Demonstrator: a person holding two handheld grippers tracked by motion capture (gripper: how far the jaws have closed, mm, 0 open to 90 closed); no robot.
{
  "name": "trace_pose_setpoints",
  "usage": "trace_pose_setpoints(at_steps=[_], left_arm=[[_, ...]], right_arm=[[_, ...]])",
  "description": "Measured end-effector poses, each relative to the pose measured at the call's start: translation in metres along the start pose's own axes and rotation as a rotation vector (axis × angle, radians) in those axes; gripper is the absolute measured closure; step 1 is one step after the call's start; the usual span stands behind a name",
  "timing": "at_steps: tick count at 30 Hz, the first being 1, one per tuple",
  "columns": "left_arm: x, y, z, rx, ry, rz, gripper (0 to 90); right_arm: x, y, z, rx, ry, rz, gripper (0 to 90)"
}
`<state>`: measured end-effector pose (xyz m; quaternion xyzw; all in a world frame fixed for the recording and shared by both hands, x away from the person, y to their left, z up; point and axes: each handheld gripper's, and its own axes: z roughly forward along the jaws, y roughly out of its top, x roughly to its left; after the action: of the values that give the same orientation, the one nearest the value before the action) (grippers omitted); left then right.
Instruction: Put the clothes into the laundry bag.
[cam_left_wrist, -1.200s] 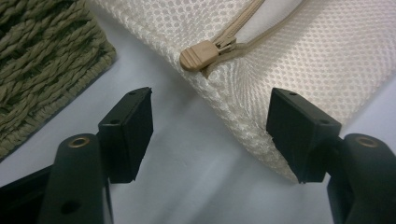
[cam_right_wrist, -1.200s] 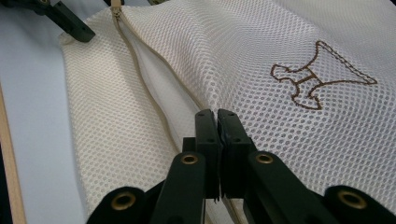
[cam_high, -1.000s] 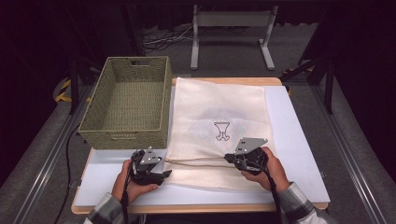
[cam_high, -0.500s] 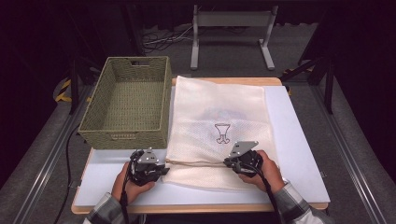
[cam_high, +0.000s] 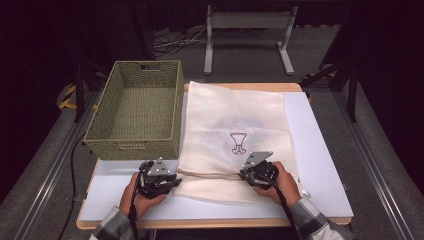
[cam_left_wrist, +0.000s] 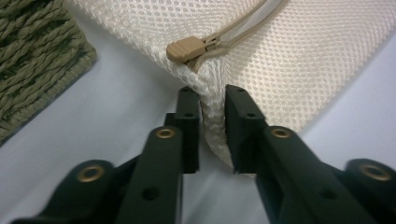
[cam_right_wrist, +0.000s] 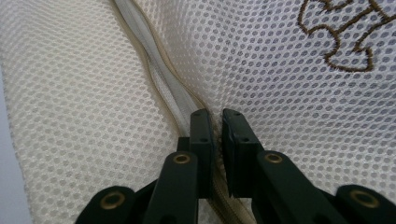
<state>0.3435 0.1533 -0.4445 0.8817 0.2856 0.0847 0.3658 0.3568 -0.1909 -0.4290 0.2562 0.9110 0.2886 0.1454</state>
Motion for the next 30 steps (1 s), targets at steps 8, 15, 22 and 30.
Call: trace_pose_setpoints(at_steps=[8,15,22,30], left_arm=[[0.003,0.008,0.012,0.027,0.001,0.001,60.6],[0.004,0.006,0.009,0.033,-0.002,-0.018,68.8],[0.004,0.005,0.009,0.024,-0.032,-0.029,82.5],[0.002,0.005,0.008,0.005,-0.009,-0.02,83.5]], right_arm=[[-0.001,0.001,-0.001,-0.004,0.015,0.002,79.4],[-0.004,0.004,-0.019,-0.043,0.029,0.008,63.6],[-0.006,0.004,-0.027,-0.104,0.011,0.021,64.1],[0.0,0.007,-0.023,-0.12,0.008,-0.007,66.3]])
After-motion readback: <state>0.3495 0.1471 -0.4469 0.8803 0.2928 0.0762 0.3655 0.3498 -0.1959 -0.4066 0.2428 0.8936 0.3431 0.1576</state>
